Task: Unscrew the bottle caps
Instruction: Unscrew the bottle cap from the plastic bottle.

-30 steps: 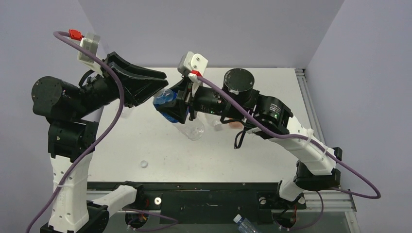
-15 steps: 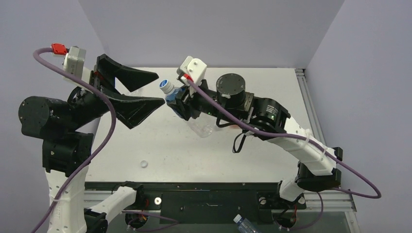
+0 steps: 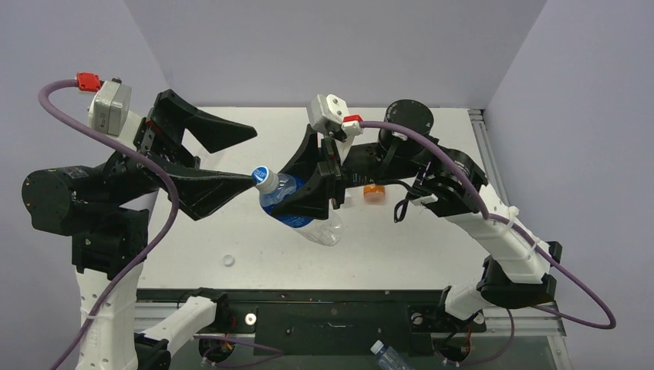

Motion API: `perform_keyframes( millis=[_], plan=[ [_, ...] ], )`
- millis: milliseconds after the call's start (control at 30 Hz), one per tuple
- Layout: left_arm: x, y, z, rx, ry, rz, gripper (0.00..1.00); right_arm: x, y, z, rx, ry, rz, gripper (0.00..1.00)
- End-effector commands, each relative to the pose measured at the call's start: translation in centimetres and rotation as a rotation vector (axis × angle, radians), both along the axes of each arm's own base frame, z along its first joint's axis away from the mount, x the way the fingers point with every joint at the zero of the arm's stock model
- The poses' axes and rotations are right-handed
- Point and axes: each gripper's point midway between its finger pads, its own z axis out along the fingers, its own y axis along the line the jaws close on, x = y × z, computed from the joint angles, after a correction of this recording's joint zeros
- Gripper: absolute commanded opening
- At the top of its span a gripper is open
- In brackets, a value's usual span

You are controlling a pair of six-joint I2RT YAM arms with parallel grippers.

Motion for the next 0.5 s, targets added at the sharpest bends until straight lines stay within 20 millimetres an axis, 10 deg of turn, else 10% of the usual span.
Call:
perform_keyframes(
  millis=[0,467],
  plan=[
    [-1.0,0.1,0.5,-0.008,-0.031,-0.034,0.97,-2.4,-0.7,2.3,0.079,0.021,0.184,0.00],
    [-2.7,-0.3,0.2,0.014,-0.060,-0.121,0.96,0.7,2.3,3.7,0.142,0.125,0.178,0.00]
  ],
)
